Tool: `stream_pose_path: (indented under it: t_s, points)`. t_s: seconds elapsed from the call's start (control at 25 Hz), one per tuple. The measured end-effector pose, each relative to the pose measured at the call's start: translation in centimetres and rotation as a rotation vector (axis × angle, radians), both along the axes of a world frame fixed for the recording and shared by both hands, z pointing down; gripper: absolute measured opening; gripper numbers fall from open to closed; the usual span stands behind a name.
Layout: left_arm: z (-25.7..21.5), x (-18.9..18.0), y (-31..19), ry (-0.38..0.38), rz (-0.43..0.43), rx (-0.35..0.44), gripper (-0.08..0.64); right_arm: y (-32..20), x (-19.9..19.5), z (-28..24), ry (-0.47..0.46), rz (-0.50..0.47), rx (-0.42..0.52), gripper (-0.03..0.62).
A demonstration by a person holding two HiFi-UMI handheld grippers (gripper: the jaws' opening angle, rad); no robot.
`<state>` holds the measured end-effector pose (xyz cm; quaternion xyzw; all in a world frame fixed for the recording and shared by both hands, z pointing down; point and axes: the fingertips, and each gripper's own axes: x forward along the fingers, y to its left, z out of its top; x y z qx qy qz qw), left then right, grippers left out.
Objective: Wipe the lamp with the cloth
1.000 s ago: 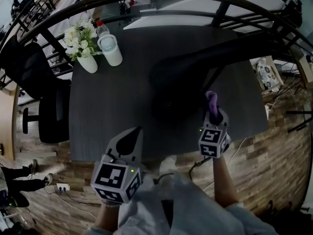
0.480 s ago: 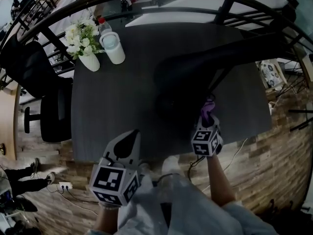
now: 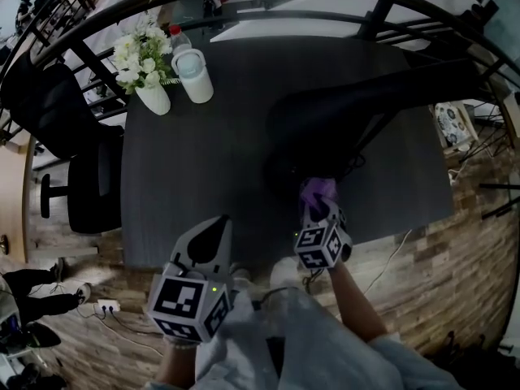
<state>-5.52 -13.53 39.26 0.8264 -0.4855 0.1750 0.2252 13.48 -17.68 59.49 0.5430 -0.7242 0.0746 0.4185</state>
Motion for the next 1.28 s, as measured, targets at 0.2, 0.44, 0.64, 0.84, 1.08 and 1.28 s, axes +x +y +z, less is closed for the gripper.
stream_pose_path:
  t_s: [0.2, 0.44, 0.64, 0.84, 1.08, 1.28]
  points:
    - [0.4, -1.3, 0.3, -0.006, -0.019, 0.003, 0.014, 0.4, -5.0, 0.3, -0.032, -0.103, -0.016, 0.057]
    - [0.5, -2.6, 0.6, -0.004, -0.056, -0.010, 0.014, -1.0, -9.9, 0.2, -0.050, -0.214, -0.013, 0.057]
    - [0.6, -3.3, 0.9, -0.002, -0.086, -0.022, 0.014, -3.9, -11.6, -0.5, -0.065, -0.239, 0.006, 0.057]
    - [1.0, -3.9, 0.8, -0.014, -0.093, -0.025, 0.014, -7.3, -10.7, -0.6, -0.055, -0.203, 0.015, 0.057]
    - [1.0, -3.9, 0.8, -0.014, -0.083, -0.017, 0.014, -9.0, -7.5, -1.3, -0.041, -0.120, 0.038, 0.057]
    - [0.8, -3.0, 0.3, 0.003, -0.067, -0.013, 0.014, -8.7, -5.1, -2.3, -0.082, -0.047, 0.056, 0.057]
